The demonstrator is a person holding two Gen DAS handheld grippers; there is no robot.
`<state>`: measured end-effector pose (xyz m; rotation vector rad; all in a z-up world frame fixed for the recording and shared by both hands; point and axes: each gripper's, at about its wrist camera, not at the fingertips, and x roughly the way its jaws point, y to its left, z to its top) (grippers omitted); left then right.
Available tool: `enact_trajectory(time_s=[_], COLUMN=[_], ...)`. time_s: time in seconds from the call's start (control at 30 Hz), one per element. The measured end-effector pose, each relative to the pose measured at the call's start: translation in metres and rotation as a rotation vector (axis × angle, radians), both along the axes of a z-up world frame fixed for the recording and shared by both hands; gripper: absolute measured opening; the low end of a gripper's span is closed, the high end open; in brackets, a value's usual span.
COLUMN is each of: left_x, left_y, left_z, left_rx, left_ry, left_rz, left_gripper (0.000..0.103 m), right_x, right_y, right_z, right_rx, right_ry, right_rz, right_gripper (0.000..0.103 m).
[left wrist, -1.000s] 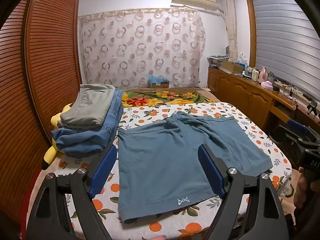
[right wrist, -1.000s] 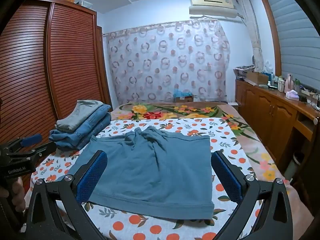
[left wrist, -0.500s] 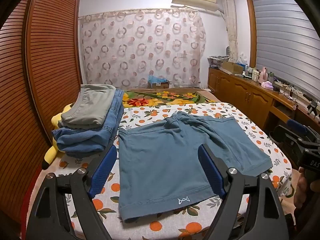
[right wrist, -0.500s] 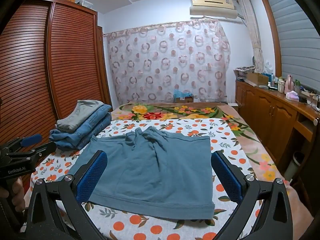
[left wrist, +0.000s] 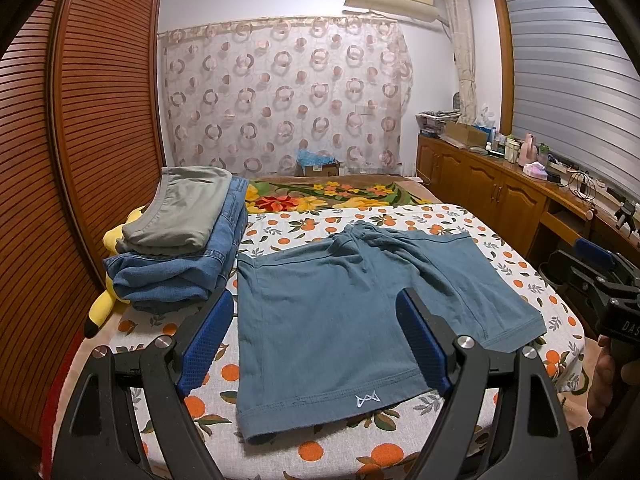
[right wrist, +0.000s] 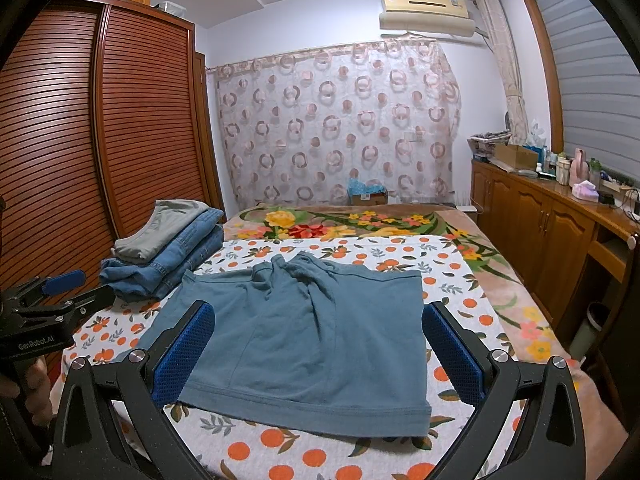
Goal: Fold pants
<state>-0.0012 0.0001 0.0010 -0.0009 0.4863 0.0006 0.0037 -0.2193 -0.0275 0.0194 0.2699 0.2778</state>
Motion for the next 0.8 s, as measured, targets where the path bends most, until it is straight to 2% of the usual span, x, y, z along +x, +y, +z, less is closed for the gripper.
enact_trajectory(time_s=[0.8], left_x=[0.0010], left_y=[-0.0001], left_z=[-0.0007], left_rx=[0.002], left_ry=[-0.002], left_rz=[-0.001], left_gripper=[0.084], right_x=[-0.0012], right_y=[0.0014], right_z=[-0.0009], right_rx=[0.004], right_ry=[0.001], right_rz=[0.003], right_gripper=[0.103])
